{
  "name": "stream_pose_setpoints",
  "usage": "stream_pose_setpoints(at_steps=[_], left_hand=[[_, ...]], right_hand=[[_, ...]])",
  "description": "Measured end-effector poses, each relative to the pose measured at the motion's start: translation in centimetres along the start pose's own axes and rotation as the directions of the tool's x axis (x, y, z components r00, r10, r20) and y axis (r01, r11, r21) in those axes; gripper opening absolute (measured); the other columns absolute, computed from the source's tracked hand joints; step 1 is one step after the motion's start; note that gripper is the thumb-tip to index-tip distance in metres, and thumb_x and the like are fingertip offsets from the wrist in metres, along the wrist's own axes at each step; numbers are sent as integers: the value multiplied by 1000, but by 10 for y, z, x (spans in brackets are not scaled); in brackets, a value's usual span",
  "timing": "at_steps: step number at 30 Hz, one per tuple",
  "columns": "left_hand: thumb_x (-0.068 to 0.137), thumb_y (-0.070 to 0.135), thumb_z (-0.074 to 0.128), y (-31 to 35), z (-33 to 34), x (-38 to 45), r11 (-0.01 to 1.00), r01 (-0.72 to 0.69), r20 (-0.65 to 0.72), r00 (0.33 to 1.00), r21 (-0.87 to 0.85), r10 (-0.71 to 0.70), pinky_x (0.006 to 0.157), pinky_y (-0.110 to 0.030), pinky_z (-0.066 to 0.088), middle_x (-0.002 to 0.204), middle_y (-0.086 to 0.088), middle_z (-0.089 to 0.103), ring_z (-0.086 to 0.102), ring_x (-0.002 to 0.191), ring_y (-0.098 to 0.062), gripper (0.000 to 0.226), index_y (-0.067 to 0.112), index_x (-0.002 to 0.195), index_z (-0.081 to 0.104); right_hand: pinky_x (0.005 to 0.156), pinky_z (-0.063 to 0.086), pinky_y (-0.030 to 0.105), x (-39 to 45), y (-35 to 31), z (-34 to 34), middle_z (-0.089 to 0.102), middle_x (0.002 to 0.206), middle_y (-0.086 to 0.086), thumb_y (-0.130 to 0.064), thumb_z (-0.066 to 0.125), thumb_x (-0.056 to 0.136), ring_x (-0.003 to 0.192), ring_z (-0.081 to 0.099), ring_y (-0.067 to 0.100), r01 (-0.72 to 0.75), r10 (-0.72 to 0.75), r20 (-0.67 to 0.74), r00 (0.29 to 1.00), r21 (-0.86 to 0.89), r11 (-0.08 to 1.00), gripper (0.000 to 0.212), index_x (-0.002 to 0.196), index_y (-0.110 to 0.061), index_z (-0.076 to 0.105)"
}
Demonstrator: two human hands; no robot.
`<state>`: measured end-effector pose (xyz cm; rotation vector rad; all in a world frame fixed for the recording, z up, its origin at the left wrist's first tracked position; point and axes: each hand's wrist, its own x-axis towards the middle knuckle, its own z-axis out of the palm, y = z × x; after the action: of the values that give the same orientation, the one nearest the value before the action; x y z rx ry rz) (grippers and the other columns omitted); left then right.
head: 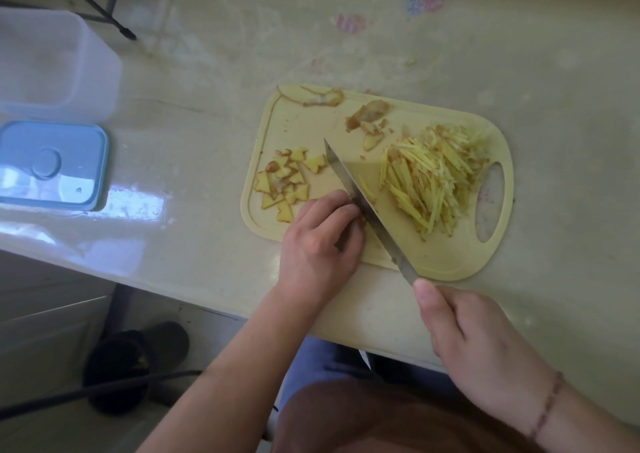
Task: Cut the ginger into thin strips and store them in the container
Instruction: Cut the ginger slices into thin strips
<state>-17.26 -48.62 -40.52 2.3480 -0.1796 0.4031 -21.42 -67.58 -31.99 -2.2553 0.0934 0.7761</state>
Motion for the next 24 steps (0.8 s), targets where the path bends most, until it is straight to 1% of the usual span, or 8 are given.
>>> stream_pose_setpoints(at_steps=[4, 8, 11, 15, 19, 22, 24], left_hand=[[84, 0, 70, 2, -1, 0, 999, 47, -17, 999, 1, -47, 74, -35, 56, 98, -9, 70, 68, 86, -25, 6, 0, 88, 74], [85, 0, 69, 1, 0, 0, 999, 39, -5, 999, -12, -39, 76, -38, 55, 102, -9, 72, 68, 88, -26, 8, 0, 90, 75], [86, 0, 68, 1, -1, 0, 999, 28, 4, 1000, -19, -28, 79, -36, 54, 105, -9, 73, 69, 89, -26, 9, 0, 91, 75], [86, -2, 68, 1, -1, 2, 1000, -6, 5, 1000, -16, 6, 79, -36, 52, 105, -9, 73, 69, 88, -27, 9, -1, 90, 75], [85, 0, 69, 3, -1, 1, 999, 33, -17, 999, -14, -33, 77, -37, 54, 100, -9, 71, 68, 86, -26, 6, 0, 88, 74], [83, 0, 71, 4, -1, 1, 998, 56, -32, 998, -23, -57, 75, -35, 55, 96, -10, 70, 67, 85, -24, 4, 0, 86, 74], [82, -1, 71, 3, -1, 1, 998, 58, -34, 998, -22, -59, 75, -35, 56, 97, -10, 70, 67, 85, -24, 5, 0, 86, 74]], right_hand=[[57, 41, 37, -10, 2, -4, 45, 48, 3, -82, 15, 80, 47, 45, 14, -22, 21, 12, 1000, 29, 999, 79, 56, -11, 40], [59, 42, 37, -17, 4, -7, 53, 57, 10, -91, 10, 75, 51, 48, 18, -25, 25, 18, 1000, 7, 1000, 89, 58, -10, 42], [58, 41, 34, -18, 4, -7, 55, 56, 5, -88, 10, 77, 52, 50, 18, -15, 15, -1, 1000, -17, 1000, 85, 56, -12, 43], [56, 38, 33, -7, 0, -1, 49, 50, 0, -80, 14, 78, 49, 48, 16, -23, 23, 10, 1000, -14, 1000, 75, 53, -15, 40], [57, 39, 35, 6, -7, 0, 43, 46, -1, -81, 15, 78, 44, 42, 13, -7, 6, 28, 1000, 33, 999, 75, 55, -13, 38], [58, 41, 38, -5, -4, -6, 45, 48, 6, -85, 14, 77, 46, 44, 14, -30, 29, 26, 999, 35, 999, 81, 56, -11, 39], [61, 43, 41, -13, -1, -9, 49, 54, 13, -84, 15, 77, 50, 46, 20, -54, 53, 36, 998, 37, 998, 84, 59, -7, 42]])
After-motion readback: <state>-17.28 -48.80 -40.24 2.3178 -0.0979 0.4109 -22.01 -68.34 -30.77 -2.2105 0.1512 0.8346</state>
